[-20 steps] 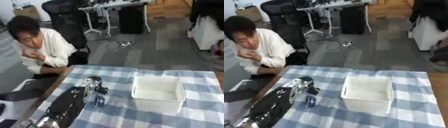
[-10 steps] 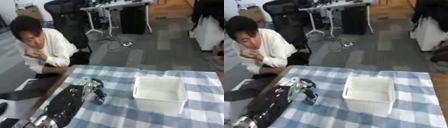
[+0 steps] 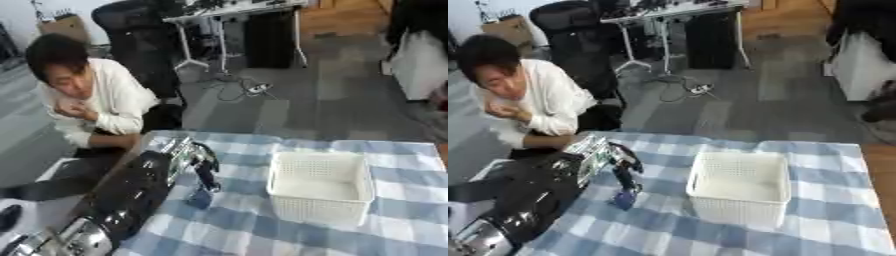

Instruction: Pick up objects on the table and place them in the box.

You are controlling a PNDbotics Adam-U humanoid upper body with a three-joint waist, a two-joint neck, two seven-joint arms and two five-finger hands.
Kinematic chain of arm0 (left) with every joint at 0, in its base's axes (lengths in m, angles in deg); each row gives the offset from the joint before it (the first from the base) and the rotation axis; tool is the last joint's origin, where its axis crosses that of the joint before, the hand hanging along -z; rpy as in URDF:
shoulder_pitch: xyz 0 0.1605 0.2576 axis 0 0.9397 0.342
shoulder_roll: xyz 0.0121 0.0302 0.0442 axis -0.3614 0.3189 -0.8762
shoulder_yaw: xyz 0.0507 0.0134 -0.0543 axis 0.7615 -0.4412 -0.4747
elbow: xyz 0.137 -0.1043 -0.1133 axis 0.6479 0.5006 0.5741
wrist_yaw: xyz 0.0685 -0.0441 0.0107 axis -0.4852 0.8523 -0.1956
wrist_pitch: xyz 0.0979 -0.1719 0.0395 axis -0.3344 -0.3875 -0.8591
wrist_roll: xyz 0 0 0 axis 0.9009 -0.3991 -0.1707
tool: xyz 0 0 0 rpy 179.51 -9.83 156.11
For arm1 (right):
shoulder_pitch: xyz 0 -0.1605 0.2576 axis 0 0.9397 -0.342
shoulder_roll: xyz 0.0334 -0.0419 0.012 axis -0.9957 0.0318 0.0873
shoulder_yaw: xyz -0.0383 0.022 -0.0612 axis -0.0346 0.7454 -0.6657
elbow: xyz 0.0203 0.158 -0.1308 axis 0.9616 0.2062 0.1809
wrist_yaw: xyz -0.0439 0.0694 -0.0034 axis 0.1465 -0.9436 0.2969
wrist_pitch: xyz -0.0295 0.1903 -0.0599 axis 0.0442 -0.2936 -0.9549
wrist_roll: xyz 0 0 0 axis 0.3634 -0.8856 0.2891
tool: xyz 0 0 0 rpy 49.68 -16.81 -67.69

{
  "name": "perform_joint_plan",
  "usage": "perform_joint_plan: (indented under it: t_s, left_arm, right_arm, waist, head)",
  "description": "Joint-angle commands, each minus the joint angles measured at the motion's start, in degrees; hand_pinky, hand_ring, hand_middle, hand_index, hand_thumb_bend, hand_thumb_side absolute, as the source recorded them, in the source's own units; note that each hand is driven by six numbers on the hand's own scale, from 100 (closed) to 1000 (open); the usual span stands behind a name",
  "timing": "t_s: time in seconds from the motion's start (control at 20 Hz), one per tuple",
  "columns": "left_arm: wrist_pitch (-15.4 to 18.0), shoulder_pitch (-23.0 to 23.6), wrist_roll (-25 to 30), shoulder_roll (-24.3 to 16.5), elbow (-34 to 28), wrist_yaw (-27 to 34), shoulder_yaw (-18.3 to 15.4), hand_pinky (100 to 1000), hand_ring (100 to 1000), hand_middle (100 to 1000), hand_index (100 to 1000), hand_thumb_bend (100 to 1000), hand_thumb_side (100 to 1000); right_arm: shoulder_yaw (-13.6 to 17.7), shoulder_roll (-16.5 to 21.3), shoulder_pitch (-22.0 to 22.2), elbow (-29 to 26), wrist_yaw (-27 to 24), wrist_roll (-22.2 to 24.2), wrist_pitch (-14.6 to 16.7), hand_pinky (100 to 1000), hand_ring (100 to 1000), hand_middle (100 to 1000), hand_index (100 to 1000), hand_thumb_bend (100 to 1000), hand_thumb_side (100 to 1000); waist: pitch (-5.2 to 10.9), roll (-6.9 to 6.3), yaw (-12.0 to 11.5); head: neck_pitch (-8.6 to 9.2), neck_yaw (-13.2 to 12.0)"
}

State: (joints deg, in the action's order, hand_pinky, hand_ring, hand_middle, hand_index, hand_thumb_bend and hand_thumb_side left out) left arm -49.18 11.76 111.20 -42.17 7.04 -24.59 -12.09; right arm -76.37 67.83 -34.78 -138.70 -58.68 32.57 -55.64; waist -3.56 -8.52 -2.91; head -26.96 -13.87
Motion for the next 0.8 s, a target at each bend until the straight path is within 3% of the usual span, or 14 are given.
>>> perform_joint_plan:
  t_s: [0.05, 0.2, 0.3, 0.5, 0.6, 0.8]
  left_arm:
    - [1.68, -0.15, 0.92, -3.33, -2.5, 2.1, 2.02, 1000, 1000, 1000, 1000, 844, 381]
    - [4.94, 0.49, 0.95, -3.97, -1.44, -0.2, 3.28, 1000, 1000, 1000, 1000, 768, 373]
    - [7.85, 0.7, 0.95, -3.92, 0.72, -2.14, 3.17, 1000, 1000, 1000, 1000, 774, 363]
    - [14.4, 0.91, 0.95, -3.55, 4.19, -4.77, 1.52, 1000, 1000, 1000, 1000, 929, 308]
    - [17.48, 1.18, 0.95, -3.61, 4.52, -5.5, 0.54, 1000, 1000, 1000, 1000, 960, 310]
    - [20.53, 2.51, -0.73, -3.74, 4.13, -8.15, -0.45, 1000, 1000, 1000, 1000, 1000, 337]
  right_arm:
    - [0.02, 0.7, -0.4, -0.92, -0.16, 0.26, -0.02, 524, 524, 582, 651, 241, 1000]
    - [0.02, 0.73, -0.42, -0.92, -0.15, 0.38, -0.07, 525, 525, 583, 651, 242, 1000]
    - [0.05, 0.75, -0.44, -0.92, -0.13, 0.4, -0.09, 525, 525, 583, 651, 242, 1000]
    - [0.06, 0.72, -0.54, -0.92, -0.12, 0.42, -0.09, 525, 526, 584, 651, 243, 1000]
    - [0.08, 0.64, -0.68, -0.92, -0.14, 0.38, -0.05, 525, 526, 584, 652, 241, 1000]
    - [0.14, 0.51, -0.94, -0.92, -0.2, 0.28, -0.03, 526, 527, 585, 652, 240, 1000]
  waist:
    - [1.0, 0.19, -0.01]
    - [0.91, 0.2, 0.01]
    - [0.83, 0.25, -0.01]
    - [0.63, 0.38, 0.01]
    - [0.52, 0.46, 0.12]
    - [0.27, 0.6, 0.28]
  head:
    - [0.08, -0.45]
    - [0.21, -0.5]
    - [0.19, -0.55]
    - [0.09, -0.62]
    - [0.33, -0.81]
    - [0.65, -1.06]
